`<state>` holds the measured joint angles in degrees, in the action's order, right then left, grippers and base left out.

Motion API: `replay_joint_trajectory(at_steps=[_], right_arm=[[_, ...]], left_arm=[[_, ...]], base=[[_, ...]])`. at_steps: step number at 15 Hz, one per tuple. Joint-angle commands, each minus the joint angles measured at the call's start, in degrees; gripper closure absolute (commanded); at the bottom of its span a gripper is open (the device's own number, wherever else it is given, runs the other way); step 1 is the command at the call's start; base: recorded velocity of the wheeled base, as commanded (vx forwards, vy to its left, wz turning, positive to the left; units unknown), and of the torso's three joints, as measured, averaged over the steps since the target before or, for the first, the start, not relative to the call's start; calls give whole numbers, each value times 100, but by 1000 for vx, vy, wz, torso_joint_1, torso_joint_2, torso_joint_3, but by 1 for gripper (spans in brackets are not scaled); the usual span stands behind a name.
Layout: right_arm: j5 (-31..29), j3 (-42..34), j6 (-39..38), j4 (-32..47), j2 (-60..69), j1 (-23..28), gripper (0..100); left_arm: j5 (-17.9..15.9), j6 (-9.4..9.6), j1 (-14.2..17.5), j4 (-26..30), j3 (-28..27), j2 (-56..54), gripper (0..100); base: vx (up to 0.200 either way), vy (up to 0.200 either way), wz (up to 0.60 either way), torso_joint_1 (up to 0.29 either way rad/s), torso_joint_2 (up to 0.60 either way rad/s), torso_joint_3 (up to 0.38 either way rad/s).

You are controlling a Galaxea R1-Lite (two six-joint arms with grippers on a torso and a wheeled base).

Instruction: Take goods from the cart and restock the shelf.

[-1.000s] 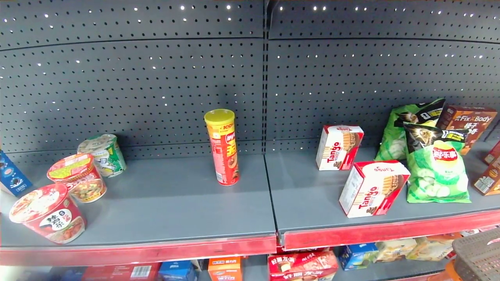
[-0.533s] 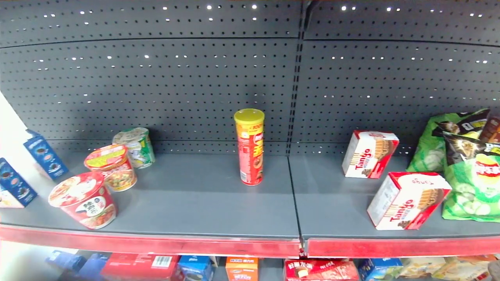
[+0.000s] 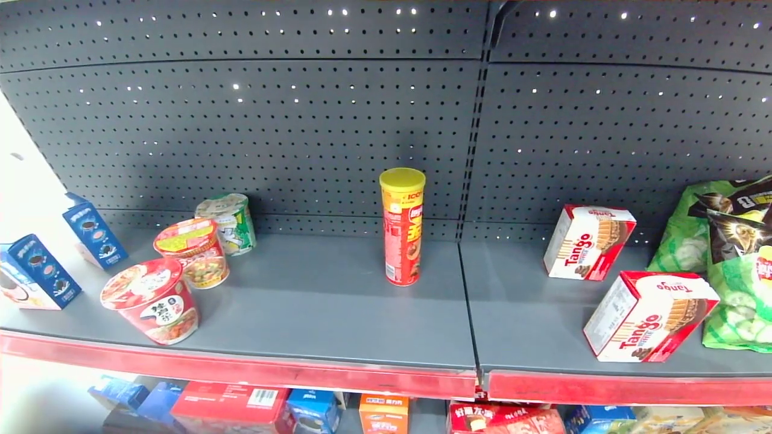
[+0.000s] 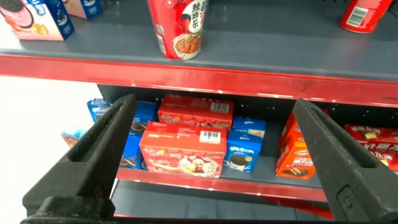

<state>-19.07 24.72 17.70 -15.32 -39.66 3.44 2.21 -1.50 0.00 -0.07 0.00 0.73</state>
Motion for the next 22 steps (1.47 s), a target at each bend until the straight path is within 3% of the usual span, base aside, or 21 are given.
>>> replay_joint_trajectory(at_steps=[1,5,7,8,9,10,13,15,17,18,19,21,22], right_arm=[[-18,6,-3,-6,28,43,100],[-89,6,-3,3,169,245,100],[-80,15,-3,12,213,746,100],[-80,15,-3,12,213,860,100],[-80,24,-12,12,257,1089,100],[-80,50,-12,21,353,1168,100],[-124,121,40,47,705,1396,100],[-387,340,146,196,933,1827,100],[-519,832,137,724,969,1959,100],[-572,1404,137,1515,1136,2012,100],[-572,1615,137,1884,1267,2029,100],[-563,1852,76,2649,1733,2038,100],[-563,1852,67,2798,1953,2029,100]], left_arm=[[-1,-8,0,-1,0,6,0],[-10,1,0,-1,0,6,0],[-62,97,0,7,-9,6,0],[-98,220,0,-1,0,-3,0],[-317,888,0,-1,-18,-3,0],[-379,756,0,7,-26,-3,0],[-335,704,44,7,-26,129,0],[-361,598,26,-10,-220,331,0],[-414,598,0,-116,-835,1025,0],[-484,361,-281,-476,-1512,2010,0],[-484,247,-457,-661,-1872,2449,0],[-476,203,-677,-889,-3023,3592,0],[-458,203,-677,-907,-3226,3979,0]], base=[[0,0,0,0,0,0],[0,0,0,0,0,0],[0,0,0,0,0,0],[0,0,0,0,0,0],[0,0,0,0,0,0],[0,0,0,0,0,0],[0,0,0,0,0,0],[0,0,0,0,0,0],[0,0,0,0,0,0],[0,0,0,0,0,0],[0,0,0,0,0,0],[0,0,0,0,0,0],[0,0,0,0,0,0]])
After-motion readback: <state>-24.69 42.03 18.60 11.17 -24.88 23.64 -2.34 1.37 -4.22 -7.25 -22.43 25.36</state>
